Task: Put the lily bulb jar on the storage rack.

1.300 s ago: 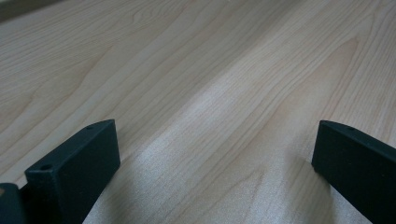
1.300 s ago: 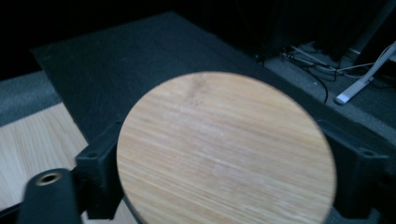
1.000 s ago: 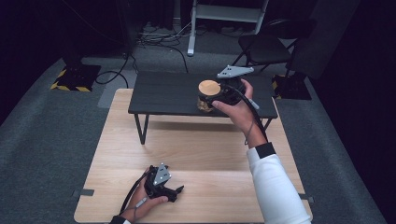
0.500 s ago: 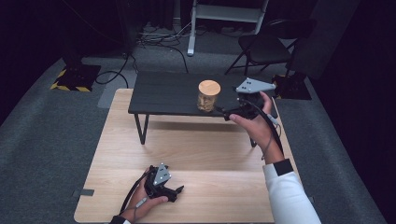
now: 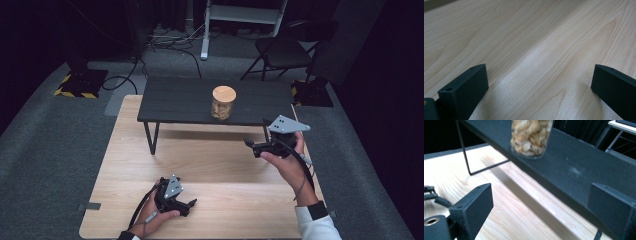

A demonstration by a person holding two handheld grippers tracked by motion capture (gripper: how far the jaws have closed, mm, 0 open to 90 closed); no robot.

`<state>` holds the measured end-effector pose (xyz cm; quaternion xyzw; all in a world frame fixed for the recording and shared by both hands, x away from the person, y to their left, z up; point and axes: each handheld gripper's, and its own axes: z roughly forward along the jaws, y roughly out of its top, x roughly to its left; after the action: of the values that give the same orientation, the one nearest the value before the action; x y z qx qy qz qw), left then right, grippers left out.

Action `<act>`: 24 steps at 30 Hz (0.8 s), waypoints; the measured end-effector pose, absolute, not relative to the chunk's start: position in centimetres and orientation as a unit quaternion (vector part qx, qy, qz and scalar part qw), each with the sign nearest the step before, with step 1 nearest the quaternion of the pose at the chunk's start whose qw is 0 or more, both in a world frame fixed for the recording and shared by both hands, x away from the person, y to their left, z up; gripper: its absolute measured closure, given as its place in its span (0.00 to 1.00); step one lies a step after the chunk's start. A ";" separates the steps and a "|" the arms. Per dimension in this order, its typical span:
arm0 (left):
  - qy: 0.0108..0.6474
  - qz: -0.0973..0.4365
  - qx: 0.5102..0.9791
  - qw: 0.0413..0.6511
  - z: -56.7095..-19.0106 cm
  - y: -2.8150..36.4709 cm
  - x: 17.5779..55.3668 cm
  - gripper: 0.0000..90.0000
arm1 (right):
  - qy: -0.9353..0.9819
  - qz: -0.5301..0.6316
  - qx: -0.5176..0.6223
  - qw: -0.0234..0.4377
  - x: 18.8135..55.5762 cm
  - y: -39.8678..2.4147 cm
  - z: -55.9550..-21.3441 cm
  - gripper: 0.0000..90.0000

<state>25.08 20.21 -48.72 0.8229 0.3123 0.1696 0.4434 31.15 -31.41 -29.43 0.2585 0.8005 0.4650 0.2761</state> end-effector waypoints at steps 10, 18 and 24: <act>0.313 0.170 0.823 0.443 -48.7 20.2 25.1 0.01 | 0.799 0.466 0.268 0.269 29.3 -32.8 -32.8 0.06; 0.312 0.170 0.823 0.443 -48.7 20.2 25.1 0.01 | 0.797 0.464 0.285 0.262 27.7 -34.1 -36.6 0.06; 0.313 0.171 0.823 0.443 -48.7 20.2 25.0 0.01 | 0.804 0.447 0.298 0.255 26.4 -34.8 -39.5 0.06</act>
<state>25.03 20.18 -48.72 0.8227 0.3127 0.1709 0.4429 26.41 -34.81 -39.50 0.2984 0.8038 0.4473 0.2546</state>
